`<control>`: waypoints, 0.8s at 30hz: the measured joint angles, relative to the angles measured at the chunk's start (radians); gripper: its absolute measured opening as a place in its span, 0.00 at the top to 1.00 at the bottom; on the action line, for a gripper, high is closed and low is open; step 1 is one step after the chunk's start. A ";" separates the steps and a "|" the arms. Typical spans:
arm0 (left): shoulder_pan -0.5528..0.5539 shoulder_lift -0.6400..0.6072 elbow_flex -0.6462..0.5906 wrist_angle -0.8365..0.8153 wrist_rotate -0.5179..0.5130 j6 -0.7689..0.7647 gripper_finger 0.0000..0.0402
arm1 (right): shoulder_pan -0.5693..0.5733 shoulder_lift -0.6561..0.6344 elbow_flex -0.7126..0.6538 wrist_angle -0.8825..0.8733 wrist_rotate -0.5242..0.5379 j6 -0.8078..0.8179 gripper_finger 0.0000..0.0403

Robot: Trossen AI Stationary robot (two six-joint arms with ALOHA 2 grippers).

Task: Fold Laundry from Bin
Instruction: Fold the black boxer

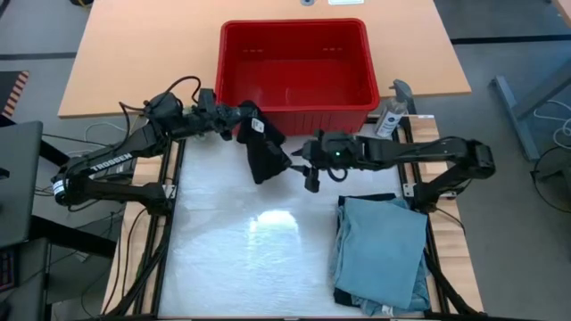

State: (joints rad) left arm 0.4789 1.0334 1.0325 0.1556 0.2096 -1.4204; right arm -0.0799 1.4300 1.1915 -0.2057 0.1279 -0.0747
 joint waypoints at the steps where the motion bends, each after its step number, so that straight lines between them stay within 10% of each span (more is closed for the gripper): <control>1: 0.000 0.000 0.000 0.002 0.006 0.001 1.00 | -0.010 0.010 0.000 -0.001 0.001 0.014 0.47; 10: 0.001 0.000 0.000 0.001 -0.001 0.028 1.00 | -0.074 0.100 0.000 0.032 -0.021 0.128 0.25; 24: 0.001 0.000 0.000 0.001 -0.012 0.078 1.00 | -0.089 0.277 0.000 0.170 -0.132 0.306 0.21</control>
State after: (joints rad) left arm 0.4797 1.0332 1.0325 0.1562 0.1973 -1.3424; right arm -0.1692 1.7074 1.1915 -0.0358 -0.0036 0.2314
